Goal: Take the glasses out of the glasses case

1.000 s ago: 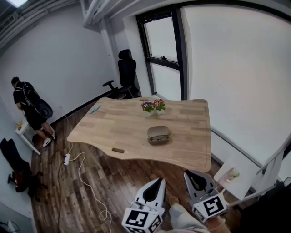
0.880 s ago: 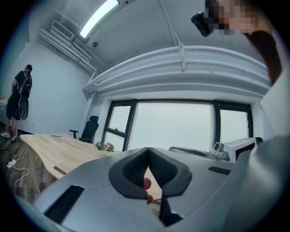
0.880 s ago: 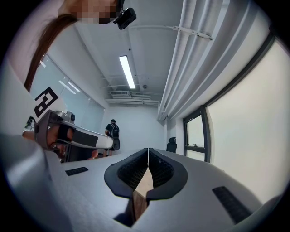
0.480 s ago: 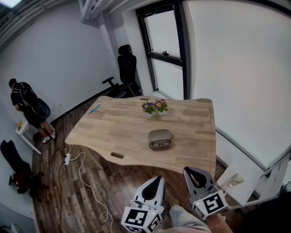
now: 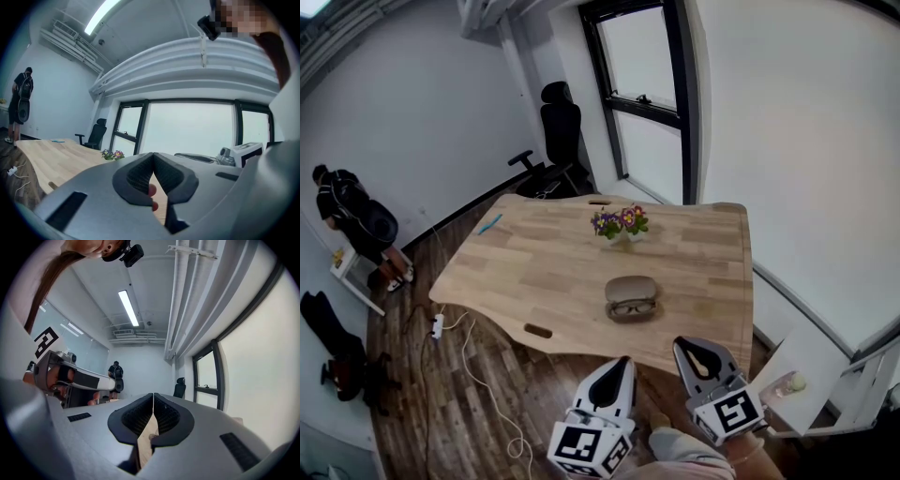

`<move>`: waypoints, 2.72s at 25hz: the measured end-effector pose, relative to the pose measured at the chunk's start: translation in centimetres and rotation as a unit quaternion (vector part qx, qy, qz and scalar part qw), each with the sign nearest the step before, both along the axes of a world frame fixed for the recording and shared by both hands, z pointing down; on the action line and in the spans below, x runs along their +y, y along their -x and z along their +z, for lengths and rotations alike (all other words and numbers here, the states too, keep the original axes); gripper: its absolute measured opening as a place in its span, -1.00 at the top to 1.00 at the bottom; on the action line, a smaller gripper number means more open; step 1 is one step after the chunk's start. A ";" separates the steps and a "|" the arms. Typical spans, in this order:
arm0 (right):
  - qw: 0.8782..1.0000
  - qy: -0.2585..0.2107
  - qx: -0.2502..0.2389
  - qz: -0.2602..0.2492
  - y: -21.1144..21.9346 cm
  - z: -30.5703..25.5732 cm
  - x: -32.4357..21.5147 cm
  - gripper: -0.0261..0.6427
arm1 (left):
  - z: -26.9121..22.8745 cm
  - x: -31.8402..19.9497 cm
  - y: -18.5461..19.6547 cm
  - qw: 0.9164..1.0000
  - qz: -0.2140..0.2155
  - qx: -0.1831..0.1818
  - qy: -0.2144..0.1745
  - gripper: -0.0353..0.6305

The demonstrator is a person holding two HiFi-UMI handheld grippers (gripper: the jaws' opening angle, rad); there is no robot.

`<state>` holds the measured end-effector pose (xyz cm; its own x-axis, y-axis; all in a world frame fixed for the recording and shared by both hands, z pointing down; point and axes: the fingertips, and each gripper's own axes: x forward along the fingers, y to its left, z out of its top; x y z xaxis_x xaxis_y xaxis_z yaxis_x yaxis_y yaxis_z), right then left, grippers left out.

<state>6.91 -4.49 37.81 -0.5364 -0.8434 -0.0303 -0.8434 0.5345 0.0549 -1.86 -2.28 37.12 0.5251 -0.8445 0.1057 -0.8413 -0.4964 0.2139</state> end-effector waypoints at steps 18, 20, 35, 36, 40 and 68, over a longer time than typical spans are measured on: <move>0.996 0.038 0.026 -0.079 2.5 3.7 -11.6 0.91 | 3.0 -9.8 1.0 0.999 -0.040 -0.003 0.017 0.89; 0.994 0.044 0.039 -0.089 2.9 4.5 -12.3 0.91 | 3.2 -10.4 1.3 0.999 -0.045 -0.002 0.020 0.89; 0.981 0.073 0.127 -0.130 5.3 9.7 -17.4 0.91 | 5.3 -15.2 3.5 0.998 -0.044 -0.003 0.035 0.89; 0.980 0.075 0.132 -0.132 5.6 10.0 -17.7 0.91 | 5.4 -15.6 3.7 0.999 -0.041 -0.004 0.036 0.89; 0.974 0.081 0.153 -0.143 6.5 11.6 -19.0 0.90 | 6.0 -17.1 4.5 0.999 -0.030 -0.010 0.038 0.89; 0.916 0.165 0.298 -0.210 10.0 24.5 -23.1 0.79 | 10.5 -23.2 6.8 0.996 0.035 -0.037 0.067 0.89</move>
<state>-3.14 -27.60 62.26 -0.6540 -0.4685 0.5940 -0.4318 0.8759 0.2153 -8.67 -25.51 47.60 0.5689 -0.7816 0.2558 -0.8216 -0.5258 0.2203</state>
